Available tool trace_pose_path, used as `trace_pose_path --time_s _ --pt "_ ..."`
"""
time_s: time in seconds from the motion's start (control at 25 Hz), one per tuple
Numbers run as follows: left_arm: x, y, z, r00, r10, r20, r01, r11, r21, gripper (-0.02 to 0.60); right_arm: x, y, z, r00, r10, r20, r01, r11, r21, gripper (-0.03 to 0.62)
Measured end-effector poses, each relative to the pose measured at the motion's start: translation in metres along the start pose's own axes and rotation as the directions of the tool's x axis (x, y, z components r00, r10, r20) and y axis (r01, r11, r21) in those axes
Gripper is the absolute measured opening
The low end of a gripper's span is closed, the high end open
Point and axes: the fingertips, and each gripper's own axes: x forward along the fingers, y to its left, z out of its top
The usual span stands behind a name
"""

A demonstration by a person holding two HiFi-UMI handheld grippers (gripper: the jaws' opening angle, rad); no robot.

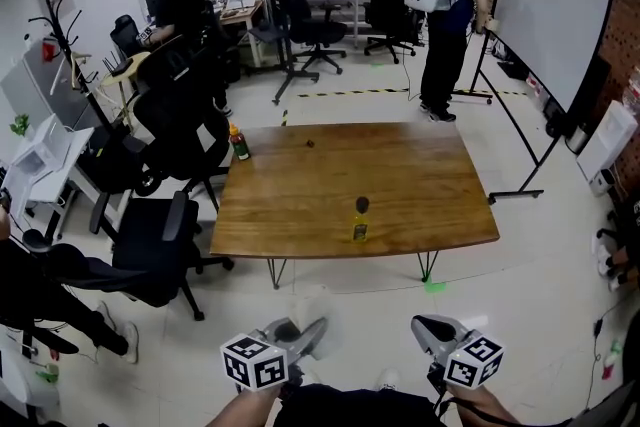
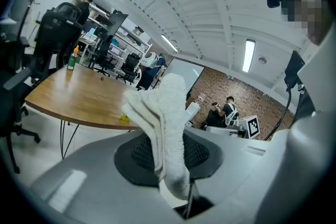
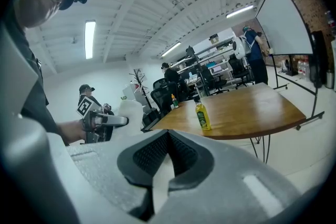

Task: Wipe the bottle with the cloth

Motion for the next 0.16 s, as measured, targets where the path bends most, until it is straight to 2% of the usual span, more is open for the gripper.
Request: trace_pose_path --time_s 0.16 --pt "-0.0007 0.0005 0.0024 1.0 0.004 0.003 -0.004 1.0 0.001 0.106 0.0008 0.001 0.0016 1.0 0.004 -0.003 -0.004 1.0 -0.004 0.012"
